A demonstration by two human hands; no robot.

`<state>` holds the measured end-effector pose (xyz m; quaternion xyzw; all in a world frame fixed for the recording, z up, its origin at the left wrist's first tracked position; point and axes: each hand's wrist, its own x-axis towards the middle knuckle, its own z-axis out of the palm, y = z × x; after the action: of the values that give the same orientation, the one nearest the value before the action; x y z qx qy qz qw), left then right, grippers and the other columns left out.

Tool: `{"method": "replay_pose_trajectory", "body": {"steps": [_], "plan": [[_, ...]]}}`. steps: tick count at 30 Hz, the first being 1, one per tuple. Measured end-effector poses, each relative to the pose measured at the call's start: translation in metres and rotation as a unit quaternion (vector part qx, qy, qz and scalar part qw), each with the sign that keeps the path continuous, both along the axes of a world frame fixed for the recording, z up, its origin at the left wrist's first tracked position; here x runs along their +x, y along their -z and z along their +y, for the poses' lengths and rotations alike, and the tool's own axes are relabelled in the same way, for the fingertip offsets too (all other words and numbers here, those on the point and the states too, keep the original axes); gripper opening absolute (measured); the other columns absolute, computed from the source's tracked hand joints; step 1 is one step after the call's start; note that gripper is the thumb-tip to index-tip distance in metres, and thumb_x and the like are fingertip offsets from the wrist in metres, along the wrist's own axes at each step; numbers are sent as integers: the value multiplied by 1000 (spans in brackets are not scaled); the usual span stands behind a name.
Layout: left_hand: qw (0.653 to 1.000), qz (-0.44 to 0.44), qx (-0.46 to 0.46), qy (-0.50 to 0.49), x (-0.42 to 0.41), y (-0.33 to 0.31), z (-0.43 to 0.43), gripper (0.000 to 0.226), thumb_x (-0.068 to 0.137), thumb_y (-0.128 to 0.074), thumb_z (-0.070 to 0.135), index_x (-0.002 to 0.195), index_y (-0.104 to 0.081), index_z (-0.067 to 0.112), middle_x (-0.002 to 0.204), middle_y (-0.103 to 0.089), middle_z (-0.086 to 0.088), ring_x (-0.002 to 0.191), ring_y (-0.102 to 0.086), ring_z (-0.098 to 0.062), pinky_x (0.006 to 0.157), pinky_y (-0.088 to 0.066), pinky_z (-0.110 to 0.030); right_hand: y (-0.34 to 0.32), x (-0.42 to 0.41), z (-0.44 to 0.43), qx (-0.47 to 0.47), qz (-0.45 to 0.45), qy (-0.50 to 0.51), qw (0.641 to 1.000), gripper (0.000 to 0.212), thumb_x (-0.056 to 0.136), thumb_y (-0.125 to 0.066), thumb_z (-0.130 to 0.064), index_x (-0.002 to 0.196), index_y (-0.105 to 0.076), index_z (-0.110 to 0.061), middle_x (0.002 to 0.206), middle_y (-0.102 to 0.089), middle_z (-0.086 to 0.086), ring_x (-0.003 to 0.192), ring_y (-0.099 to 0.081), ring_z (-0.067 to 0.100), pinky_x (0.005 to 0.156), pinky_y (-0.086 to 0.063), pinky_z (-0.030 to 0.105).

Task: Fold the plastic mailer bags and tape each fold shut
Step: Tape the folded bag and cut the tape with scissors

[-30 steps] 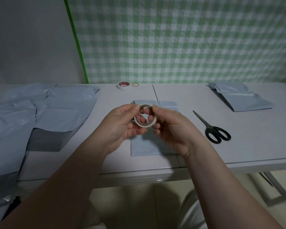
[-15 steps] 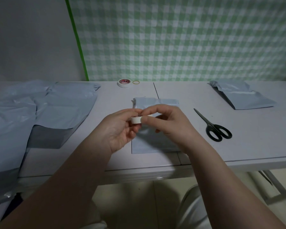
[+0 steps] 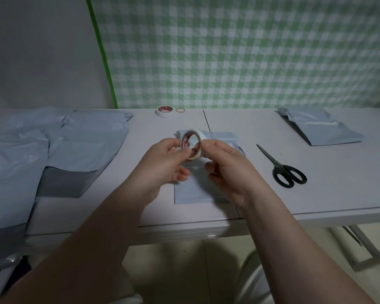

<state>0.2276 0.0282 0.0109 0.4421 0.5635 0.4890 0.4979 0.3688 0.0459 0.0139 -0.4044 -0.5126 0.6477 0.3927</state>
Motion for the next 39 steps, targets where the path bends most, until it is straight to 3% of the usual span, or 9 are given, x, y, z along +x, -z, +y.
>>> {"method": "replay_pose_trajectory", "body": {"steps": [2,4,9,17,21,24,27,32,39], "plan": [[999,-31,32,14,-5,-1,0,26,93,-57,18,118,-58,23,98,-66,-8,62,-58,-15,56,-49,-28,-2,4,-1,15,-24,-12,1000,15,95,-52,-26,81,-57,-23,84,-61,-2,52,-37,6,43,-26,14],[996,-47,62,33,-6,-6,-2,19,92,-57,23,110,-64,24,89,-67,-4,66,-59,-16,59,-50,-27,-4,6,-2,21,-35,-27,999,18,94,-50,-24,78,-55,-23,77,-61,-6,52,-42,7,46,-27,17],[995,31,95,-1,0,-5,0,7,91,-60,21,89,-66,16,75,-66,-3,73,-66,-19,72,-54,-31,-4,-2,-4,43,-38,-28,998,21,81,-43,-7,71,-59,-14,67,-55,1,53,-41,14,47,-30,24],[987,64,145,1,6,-2,-7,9,89,-62,17,83,-64,10,71,-65,2,68,-66,-11,73,-56,-26,-5,-1,-6,40,-62,11,997,32,70,-39,-7,47,-58,-20,59,-53,1,56,-32,15,51,-23,27],[988,64,140,1,5,0,-7,11,90,-61,20,82,-64,13,82,-64,-5,79,-67,-18,70,-54,-27,-3,-1,-6,53,-71,14,996,20,53,-40,-14,47,-59,-20,71,-48,11,54,-29,15,49,-21,27],[990,53,132,5,4,-2,-8,11,91,-60,19,82,-63,13,78,-63,-3,75,-66,-14,72,-55,-28,-1,1,-5,47,-42,-14,998,25,71,-40,-21,61,-62,-17,69,-52,5,54,-33,13,47,-25,24],[990,44,132,6,4,-3,-7,11,91,-60,20,83,-62,13,77,-63,-4,77,-68,-17,72,-55,-29,-2,1,-5,60,-54,-3,997,27,80,-39,-15,59,-57,-16,67,-50,5,55,-33,13,52,-24,27],[991,27,127,6,3,-5,-7,12,92,-60,22,86,-62,11,76,-63,-4,76,-70,-19,73,-54,-29,-5,-3,-6,90,-59,9,994,15,67,-42,-20,59,-53,-14,71,-42,13,54,-31,15,48,-21,26],[991,33,129,7,5,-7,-9,12,92,-59,20,89,-61,8,70,-66,2,73,-69,-14,72,-55,-27,-4,-4,-4,106,-71,26,992,17,63,-41,-19,50,-52,-16,60,-44,7,51,-30,13,48,-21,27]]}}
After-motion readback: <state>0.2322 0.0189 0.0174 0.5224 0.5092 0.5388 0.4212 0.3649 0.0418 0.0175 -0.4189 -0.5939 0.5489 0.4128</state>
